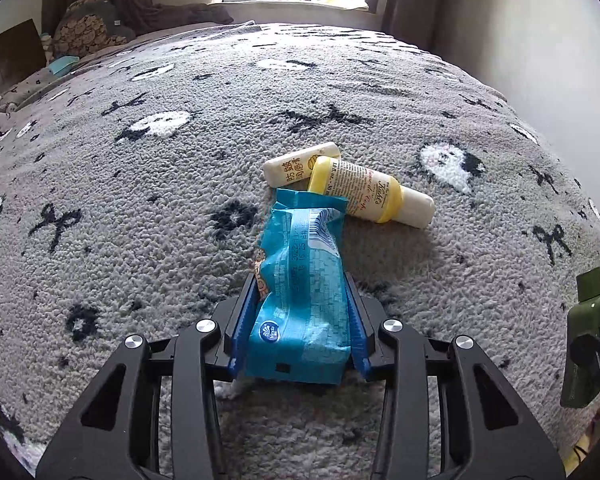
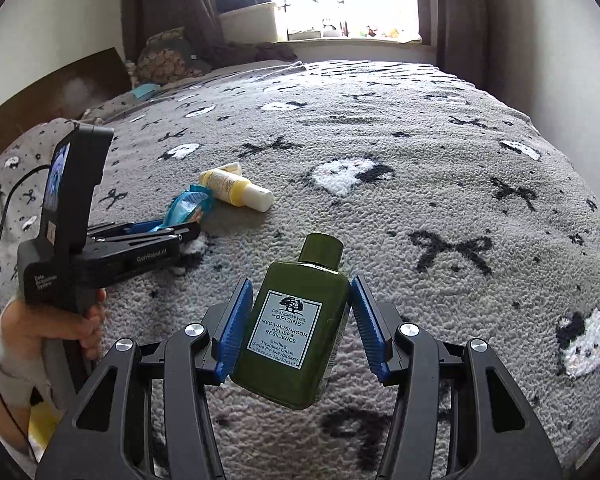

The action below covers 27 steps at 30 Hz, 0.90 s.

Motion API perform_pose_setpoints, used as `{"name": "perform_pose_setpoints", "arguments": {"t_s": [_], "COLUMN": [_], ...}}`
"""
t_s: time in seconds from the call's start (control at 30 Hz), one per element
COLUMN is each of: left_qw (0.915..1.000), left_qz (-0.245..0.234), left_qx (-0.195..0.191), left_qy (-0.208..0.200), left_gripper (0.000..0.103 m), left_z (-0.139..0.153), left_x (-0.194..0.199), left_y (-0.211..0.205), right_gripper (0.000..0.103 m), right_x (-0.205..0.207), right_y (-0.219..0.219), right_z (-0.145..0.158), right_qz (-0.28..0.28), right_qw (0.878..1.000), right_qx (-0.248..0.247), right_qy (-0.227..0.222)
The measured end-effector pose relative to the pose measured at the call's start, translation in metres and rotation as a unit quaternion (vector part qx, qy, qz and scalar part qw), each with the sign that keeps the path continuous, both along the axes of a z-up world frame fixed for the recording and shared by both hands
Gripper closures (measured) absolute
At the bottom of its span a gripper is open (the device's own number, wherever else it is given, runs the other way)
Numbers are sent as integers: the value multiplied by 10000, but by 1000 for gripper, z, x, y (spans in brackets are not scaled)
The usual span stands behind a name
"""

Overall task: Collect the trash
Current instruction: 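Grasp the small olive bottle with the right tool while the left tool grasps the blue wipes packet, then carry the olive bottle and blue wipes packet down past the bed edge to the bin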

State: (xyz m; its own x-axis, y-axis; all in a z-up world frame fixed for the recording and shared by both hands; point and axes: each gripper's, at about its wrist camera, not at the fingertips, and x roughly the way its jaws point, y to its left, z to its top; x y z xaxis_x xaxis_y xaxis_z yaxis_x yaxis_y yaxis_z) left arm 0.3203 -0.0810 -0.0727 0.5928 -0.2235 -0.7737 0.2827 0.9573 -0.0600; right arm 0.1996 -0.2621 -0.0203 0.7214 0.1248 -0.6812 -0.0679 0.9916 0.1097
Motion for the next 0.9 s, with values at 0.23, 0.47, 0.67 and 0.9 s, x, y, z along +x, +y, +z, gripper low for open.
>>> {"name": "perform_pose_setpoints", "arguments": {"t_s": [0.23, 0.47, 0.67, 0.9], "left_qw": [9997, 9987, 9974, 9948], "left_qz": [-200, -349, -428, -582], "left_qx": [72, 60, 43, -25], "left_qy": [-131, -375, -581, -832], "left_gripper": [66, 66, 66, 66], "left_z": [8, 27, 46, 62], "left_x": [-33, -82, -128, -185], "left_y": [4, 14, 22, 31], "right_gripper": [51, 51, 51, 51], "right_x": [-20, -60, -99, -143], "right_y": [0, 6, 8, 11], "right_z": [0, 9, 25, 39], "right_qz": [17, 58, 69, 158], "right_qw": [10000, 9997, 9987, 9971], "right_qx": [12, -159, -244, -289], "right_qy": [-3, -172, -432, -682]}}
